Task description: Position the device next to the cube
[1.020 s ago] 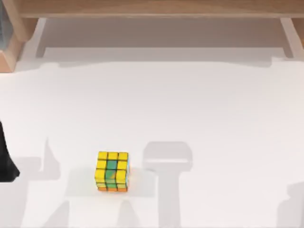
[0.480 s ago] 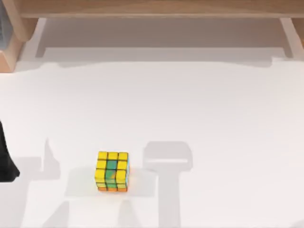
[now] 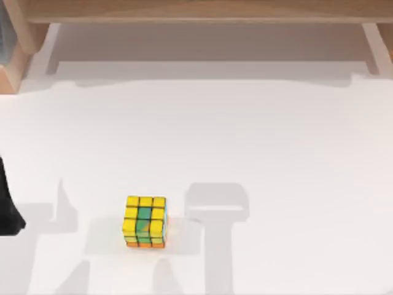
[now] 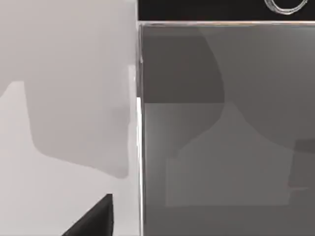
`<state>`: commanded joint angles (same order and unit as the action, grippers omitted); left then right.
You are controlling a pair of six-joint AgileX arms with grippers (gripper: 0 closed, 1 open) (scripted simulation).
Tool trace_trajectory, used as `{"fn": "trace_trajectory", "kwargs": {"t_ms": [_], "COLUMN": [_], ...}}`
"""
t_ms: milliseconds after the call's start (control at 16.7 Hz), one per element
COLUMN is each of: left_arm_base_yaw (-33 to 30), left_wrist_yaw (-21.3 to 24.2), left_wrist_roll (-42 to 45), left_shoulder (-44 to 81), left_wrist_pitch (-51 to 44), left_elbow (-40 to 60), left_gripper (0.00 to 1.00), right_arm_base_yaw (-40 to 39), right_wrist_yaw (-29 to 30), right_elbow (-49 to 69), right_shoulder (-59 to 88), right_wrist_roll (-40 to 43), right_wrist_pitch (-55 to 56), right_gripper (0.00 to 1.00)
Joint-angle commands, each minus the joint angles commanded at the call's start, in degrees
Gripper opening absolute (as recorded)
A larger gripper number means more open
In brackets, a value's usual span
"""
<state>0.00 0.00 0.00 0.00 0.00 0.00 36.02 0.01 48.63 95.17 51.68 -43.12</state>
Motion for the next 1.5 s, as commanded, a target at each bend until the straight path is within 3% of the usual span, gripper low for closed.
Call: {"fn": "trace_trajectory", "kwargs": {"t_ms": [420, 1200, 1500], "left_arm_base_yaw": [0.0, 0.0, 0.0], "left_wrist_yaw": [0.0, 0.0, 0.0], "left_wrist_roll": [0.0, 0.0, 0.0], "left_shoulder": [0.0, 0.0, 0.0], "left_wrist_pitch": [0.0, 0.0, 0.0], "left_elbow": [0.0, 0.0, 0.0], "left_gripper": [1.0, 1.0, 1.0], "right_arm_base_yaw": [0.05, 0.05, 0.05], "right_wrist_yaw": [0.0, 0.0, 0.0], "right_elbow": [-2.14, -2.14, -2.14], "right_shoulder": [2.47, 2.47, 2.47], "right_wrist_roll": [0.01, 0.01, 0.01], "right_wrist_pitch": [4.26, 4.26, 4.26], "right_gripper": [1.0, 0.02, 0.0]}}
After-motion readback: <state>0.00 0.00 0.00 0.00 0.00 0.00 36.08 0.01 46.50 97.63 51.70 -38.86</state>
